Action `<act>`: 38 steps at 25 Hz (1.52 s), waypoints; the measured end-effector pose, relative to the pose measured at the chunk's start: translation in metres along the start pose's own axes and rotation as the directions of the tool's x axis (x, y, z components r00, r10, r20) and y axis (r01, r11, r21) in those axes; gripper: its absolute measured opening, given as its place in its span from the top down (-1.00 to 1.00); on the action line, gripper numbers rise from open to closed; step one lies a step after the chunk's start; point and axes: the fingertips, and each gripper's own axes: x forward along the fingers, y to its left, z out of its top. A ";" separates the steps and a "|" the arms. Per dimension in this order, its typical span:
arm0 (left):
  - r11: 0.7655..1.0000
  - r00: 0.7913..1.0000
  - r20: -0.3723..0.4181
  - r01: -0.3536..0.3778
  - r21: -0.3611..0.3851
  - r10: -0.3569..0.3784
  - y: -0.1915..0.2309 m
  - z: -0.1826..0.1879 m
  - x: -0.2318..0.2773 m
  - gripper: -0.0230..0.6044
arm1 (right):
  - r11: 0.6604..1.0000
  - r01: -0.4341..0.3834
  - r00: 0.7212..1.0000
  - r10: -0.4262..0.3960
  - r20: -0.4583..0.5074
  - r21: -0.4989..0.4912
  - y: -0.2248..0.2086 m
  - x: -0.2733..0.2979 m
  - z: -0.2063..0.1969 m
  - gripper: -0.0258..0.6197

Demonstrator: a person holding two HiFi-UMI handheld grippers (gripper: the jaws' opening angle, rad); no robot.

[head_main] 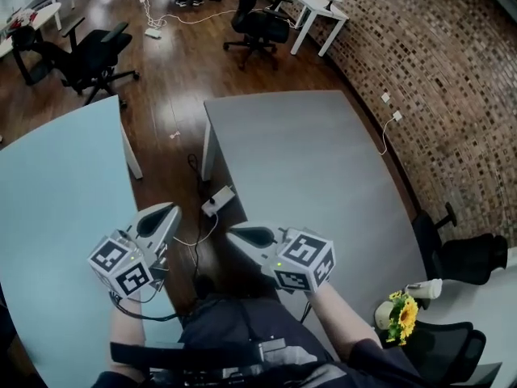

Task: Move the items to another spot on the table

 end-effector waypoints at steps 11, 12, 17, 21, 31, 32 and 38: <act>0.974 0.973 0.054 -0.224 0.028 0.223 0.035 0.000 -0.081 0.91 | 0.969 -0.187 0.980 0.174 -0.095 -0.158 0.031 0.072 0.019 0.96; 0.965 0.964 0.058 -0.260 0.036 0.258 0.038 0.000 -0.091 0.91 | 0.961 -0.217 0.974 0.201 -0.106 -0.170 0.036 0.080 0.020 0.96; 0.911 0.906 0.100 -0.413 0.005 0.410 0.055 0.003 -0.133 0.91 | 0.908 -0.344 0.938 0.318 -0.142 -0.239 0.052 0.114 0.032 0.96; 0.853 0.851 0.075 -0.522 -0.002 0.521 0.070 0.008 -0.152 0.91 | 0.877 -0.408 0.912 0.384 -0.143 -0.254 0.051 0.138 0.045 0.96; 0.767 0.768 -0.025 -0.637 0.082 0.640 0.095 0.033 -0.111 0.91 | 0.892 -0.433 0.902 0.426 -0.076 -0.130 -0.019 0.171 0.059 0.96; 0.758 0.759 -0.031 -0.646 0.089 0.650 0.099 0.037 -0.104 0.91 | 0.895 -0.426 0.905 0.420 -0.070 -0.131 -0.028 0.173 0.062 0.96; 0.760 0.761 -0.094 -0.615 0.212 0.642 0.119 0.075 -0.047 0.91 | 0.879 -0.388 0.919 0.393 -0.039 -0.278 -0.086 0.167 0.084 0.96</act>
